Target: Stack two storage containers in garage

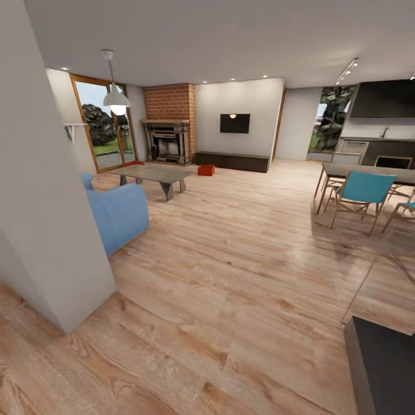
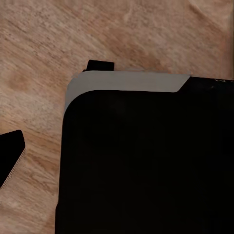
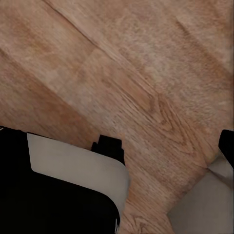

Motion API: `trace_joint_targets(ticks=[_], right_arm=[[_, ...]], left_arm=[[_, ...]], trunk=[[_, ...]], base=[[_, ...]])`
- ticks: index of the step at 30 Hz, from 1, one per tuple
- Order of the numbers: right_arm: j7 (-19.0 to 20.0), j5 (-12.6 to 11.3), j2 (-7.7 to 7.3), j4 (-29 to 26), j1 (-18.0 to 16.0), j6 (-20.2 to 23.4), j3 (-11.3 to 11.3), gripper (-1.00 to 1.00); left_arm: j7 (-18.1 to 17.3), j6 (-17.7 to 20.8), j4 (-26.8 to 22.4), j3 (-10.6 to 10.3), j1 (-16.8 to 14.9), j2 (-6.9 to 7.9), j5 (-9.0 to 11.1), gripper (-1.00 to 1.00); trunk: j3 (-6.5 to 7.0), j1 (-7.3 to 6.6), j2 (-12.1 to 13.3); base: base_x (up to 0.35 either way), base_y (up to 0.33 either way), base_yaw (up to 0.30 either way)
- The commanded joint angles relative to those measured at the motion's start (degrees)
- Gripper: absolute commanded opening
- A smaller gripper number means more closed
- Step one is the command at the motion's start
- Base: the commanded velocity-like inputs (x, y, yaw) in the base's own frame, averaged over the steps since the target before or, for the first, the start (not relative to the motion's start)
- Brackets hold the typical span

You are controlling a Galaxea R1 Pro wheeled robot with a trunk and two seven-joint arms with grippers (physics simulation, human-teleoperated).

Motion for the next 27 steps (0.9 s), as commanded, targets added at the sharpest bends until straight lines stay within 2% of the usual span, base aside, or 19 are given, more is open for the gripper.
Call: trace_joint_targets(ticks=[1, 27], right_arm=[[0.14, 0.36, -0.03, 0.16, -0.07, -0.31, -0.49, 1.0], [0.22, 0.48, -0.03, 0.16, -0.07, -0.3, -0.49, 1.0]], left_arm=[[0.02, 0.08, -0.13, 0.07, 0.04, -0.04, 0.55, 1.0], [0.02, 0.08, -0.13, 0.07, 0.04, 0.01, 0.55, 1.0]], trunk=[[-0.04, 0.04, -0.02], [-0.04, 0.04, -0.02]], base=[[0.338, 0.0, 0.0], [0.338, 0.0, 0.0]])
